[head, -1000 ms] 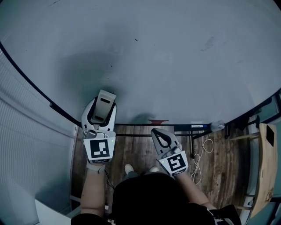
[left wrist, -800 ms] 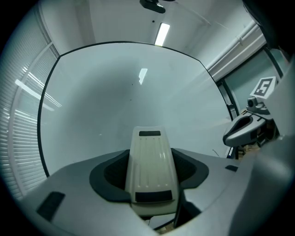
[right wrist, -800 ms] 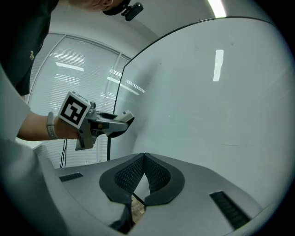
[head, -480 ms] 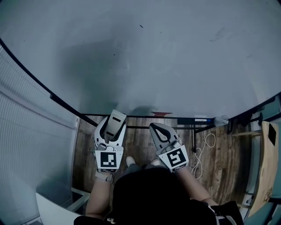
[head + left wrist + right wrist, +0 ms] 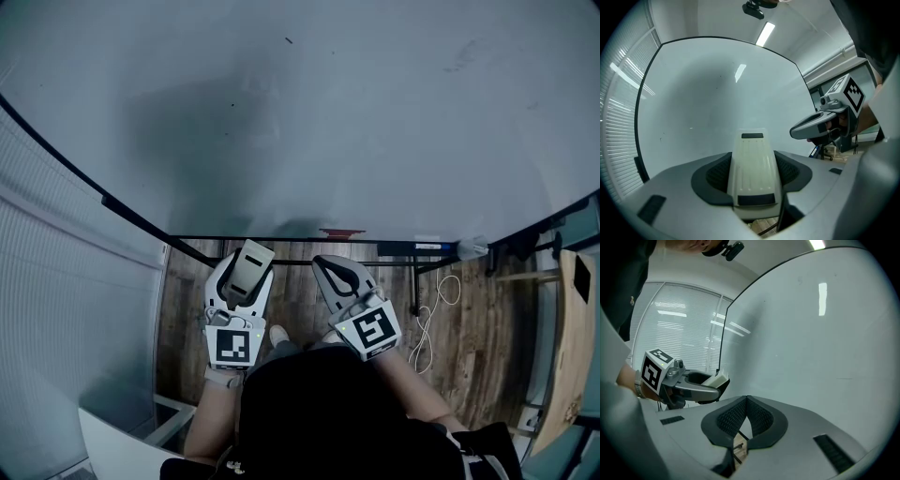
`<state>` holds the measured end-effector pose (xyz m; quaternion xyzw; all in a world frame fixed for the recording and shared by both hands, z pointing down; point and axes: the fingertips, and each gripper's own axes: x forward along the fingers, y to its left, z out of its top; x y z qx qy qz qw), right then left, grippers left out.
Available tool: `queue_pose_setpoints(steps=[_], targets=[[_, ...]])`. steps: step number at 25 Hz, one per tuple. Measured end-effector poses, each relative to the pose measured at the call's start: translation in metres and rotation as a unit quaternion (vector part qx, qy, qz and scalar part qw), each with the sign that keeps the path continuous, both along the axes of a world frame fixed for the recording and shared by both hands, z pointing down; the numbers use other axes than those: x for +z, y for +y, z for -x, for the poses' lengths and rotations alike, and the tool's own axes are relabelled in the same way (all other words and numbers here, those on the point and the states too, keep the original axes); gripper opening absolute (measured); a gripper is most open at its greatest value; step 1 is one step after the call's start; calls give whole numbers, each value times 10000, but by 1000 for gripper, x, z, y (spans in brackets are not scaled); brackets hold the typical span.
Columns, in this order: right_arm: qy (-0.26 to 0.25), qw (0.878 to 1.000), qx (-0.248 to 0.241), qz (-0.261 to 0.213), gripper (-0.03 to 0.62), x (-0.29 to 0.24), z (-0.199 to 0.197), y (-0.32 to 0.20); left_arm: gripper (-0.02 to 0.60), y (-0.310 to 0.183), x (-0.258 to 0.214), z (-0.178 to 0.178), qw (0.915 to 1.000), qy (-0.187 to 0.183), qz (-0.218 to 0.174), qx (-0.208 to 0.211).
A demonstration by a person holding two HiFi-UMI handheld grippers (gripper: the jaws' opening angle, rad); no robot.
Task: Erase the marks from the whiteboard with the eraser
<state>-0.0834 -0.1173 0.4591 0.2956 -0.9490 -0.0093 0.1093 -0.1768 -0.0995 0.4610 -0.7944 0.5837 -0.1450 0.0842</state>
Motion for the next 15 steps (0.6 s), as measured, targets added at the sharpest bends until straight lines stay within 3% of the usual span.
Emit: queue_pose_setpoints(steps=[4,11,15], targets=[[-11,10000,-46,14,28,-1,1,1,265,3,-5,-6,9995,293,-112,-3],[-158,9995,-20,282,28,1,-5,-4,266,3,-3,-9,9999,57,-78,117],[-163,9994,39,291,28,1,-8,-6,266,4,-4,-8,9998,140,-82,60]])
